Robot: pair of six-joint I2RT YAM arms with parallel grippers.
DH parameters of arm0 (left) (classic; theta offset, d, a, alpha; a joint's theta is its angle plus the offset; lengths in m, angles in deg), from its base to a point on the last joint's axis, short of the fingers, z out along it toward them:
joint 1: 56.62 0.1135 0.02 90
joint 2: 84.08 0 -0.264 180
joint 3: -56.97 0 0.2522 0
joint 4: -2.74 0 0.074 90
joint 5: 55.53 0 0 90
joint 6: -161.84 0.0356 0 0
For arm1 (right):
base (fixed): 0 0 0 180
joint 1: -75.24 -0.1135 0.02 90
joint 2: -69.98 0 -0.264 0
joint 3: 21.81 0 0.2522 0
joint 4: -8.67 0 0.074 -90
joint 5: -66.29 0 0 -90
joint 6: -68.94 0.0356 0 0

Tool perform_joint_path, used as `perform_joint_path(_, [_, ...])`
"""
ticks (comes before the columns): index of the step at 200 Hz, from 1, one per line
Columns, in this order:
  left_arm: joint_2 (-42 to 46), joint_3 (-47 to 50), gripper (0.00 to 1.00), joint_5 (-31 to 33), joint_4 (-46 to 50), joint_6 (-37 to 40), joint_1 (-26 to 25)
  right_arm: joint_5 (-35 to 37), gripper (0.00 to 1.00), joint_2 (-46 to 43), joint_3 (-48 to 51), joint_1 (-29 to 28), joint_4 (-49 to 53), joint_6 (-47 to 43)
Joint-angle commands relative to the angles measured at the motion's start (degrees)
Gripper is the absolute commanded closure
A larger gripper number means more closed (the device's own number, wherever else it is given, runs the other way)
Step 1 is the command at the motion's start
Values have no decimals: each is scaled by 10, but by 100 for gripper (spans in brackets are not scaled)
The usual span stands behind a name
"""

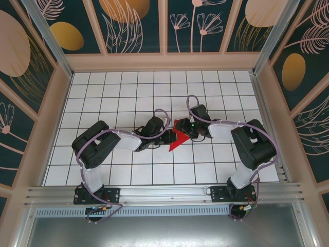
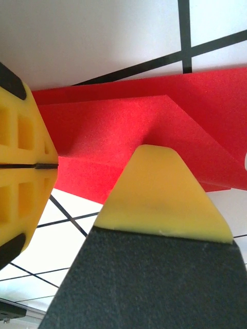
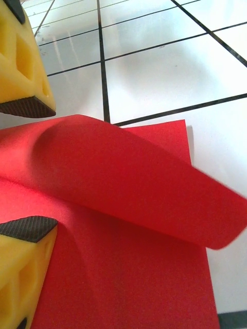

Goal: Fold a paper plane with a square sheet of paper (pick it up from the middle)
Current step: Fourth fold the wing at the center of the table.

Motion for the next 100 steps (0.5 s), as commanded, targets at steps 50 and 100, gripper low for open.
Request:
perform_joint_path(50, [-14,-10,91,8,11,3,-1,52,52,44,17,-1,84,-16])
perform_joint_path(100, [-15,-10,91,9,15,3,-1,53,55,68,6,-1,94,-19])
